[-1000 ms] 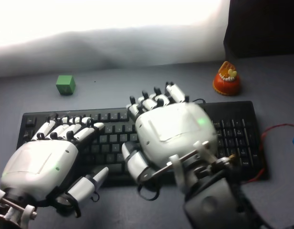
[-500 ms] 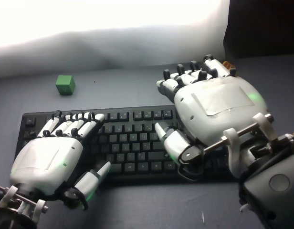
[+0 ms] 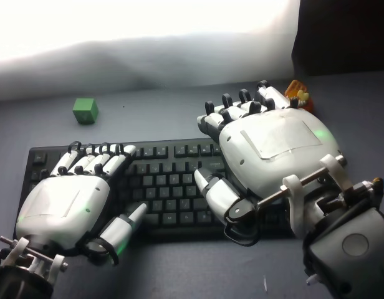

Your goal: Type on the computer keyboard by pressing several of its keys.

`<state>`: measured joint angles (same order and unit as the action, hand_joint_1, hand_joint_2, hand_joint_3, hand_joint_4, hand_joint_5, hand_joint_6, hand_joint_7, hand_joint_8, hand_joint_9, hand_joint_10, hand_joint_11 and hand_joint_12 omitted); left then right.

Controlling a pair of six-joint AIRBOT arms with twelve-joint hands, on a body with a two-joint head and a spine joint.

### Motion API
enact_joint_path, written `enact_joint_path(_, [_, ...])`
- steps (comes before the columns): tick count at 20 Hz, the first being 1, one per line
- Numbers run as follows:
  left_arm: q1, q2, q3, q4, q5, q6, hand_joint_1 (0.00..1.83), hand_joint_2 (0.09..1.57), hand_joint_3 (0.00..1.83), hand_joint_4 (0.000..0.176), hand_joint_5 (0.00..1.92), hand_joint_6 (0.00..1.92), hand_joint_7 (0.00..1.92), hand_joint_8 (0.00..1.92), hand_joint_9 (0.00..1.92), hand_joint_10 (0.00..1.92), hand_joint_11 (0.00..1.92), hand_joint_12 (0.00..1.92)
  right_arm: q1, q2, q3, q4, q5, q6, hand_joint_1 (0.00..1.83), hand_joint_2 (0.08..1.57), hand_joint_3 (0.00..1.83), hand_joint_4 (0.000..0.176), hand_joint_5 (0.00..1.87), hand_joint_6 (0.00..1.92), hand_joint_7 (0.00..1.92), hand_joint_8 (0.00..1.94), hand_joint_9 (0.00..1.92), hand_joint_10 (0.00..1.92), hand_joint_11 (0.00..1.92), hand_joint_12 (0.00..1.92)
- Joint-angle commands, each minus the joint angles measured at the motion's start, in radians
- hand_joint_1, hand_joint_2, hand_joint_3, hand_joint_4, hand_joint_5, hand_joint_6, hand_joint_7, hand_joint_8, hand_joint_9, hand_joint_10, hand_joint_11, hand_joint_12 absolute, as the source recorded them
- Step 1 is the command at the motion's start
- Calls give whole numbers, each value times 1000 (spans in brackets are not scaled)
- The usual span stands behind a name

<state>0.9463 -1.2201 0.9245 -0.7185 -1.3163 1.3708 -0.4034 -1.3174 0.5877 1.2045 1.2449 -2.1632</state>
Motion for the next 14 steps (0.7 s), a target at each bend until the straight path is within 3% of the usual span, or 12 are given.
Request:
enact_joint_path(1, [-11, -7, 8, 54, -112, 3, 747, 1321, 0, 14, 165, 1, 190, 4, 214, 6, 0, 529, 2, 0, 1, -99, 48, 1, 516, 1361, 2, 0, 432, 90, 426, 11, 378, 102, 0, 1377])
enact_joint_path(3, [-13, -11, 12, 54, -111, 4, 1106, 1224, 0, 35, 160, 1, 139, 0, 170, 1, 0, 484, 0, -2, 3, -99, 46, 0, 519, 1364, 2, 0, 441, 91, 441, 11, 386, 103, 0, 1347])
enact_joint_path(4, [-13, -12, 13, 54, -111, 4, 1106, 1224, 0, 35, 160, 1, 139, 0, 170, 1, 0, 484, 0, -2, 3, -99, 45, -2, 519, 1364, 2, 0, 441, 91, 441, 11, 386, 103, 0, 1347])
enact_joint_path(5, [-13, -12, 13, 54, -111, 4, 1301, 1186, 0, 30, 136, 0, 131, 0, 111, 0, 0, 317, 0, -2, 3, -99, 44, -2, 512, 1374, 5, 0, 431, 83, 431, 3, 365, 90, 0, 1308])
enact_joint_path(6, [-13, -12, 13, 54, -111, 3, 1301, 1186, 0, 30, 136, 0, 131, 0, 111, 0, 0, 317, 0, -2, 3, -99, 44, -2, 512, 1374, 5, 0, 431, 83, 431, 3, 365, 90, 0, 1308])
enact_joint_path(7, [-13, -10, 14, 54, -111, 2, 1369, 1185, 0, 15, 152, 11, 130, 13, 133, 21, 0, 92, 0, -2, 3, -99, 43, -2, 517, 1365, 0, 0, 440, 85, 403, 2, 353, 83, 0, 1357])
enact_joint_path(9, [-14, -9, 16, 54, -108, -4, 1380, 1169, 0, 10, 185, 22, 150, 18, 160, 30, 0, 89, 0, -2, 3, -99, 42, -2, 465, 1379, 7, 0, 428, 81, 402, 4, 352, 84, 0, 1356])
enact_joint_path(10, [-15, -6, 16, 54, -105, -8, 1254, 1180, 0, 26, 155, 3, 157, 3, 138, 10, 0, 286, 0, -2, 4, -99, 42, -3, 528, 1362, 0, 0, 442, 86, 415, 7, 367, 89, 0, 1343])
enact_joint_path(11, [-16, 0, 13, 54, -100, -10, 1153, 1167, 0, 24, 181, 9, 187, 6, 162, 15, 0, 471, 0, -2, 4, -99, 41, -3, 550, 1353, 0, 0, 452, 89, 419, 7, 371, 89, 0, 1339])
enact_joint_path(12, [-18, 7, 9, 55, -96, -10, 841, 1247, 33, 21, 172, 4, 183, 2, 190, 24, 0, 510, 0, -2, 4, -99, 40, -3, 508, 1364, 0, 0, 440, 84, 400, 3, 355, 81, 0, 1337])
enact_joint_path(13, [-21, 18, 4, 66, -91, -10, 841, 1247, 33, 21, 172, 4, 183, 2, 190, 24, 0, 510, 0, -2, 4, -99, 39, -3, 508, 1364, 0, 0, 440, 84, 400, 3, 355, 81, 0, 1337])
enact_joint_path(14, [-24, 32, -3, 83, -77, -10, 684, 1277, 21, 21, 143, 0, 182, 1, 195, 20, 0, 492, -1, -2, 4, -99, 39, -3, 503, 1365, 0, 0, 443, 85, 421, 11, 365, 86, 0, 1337])
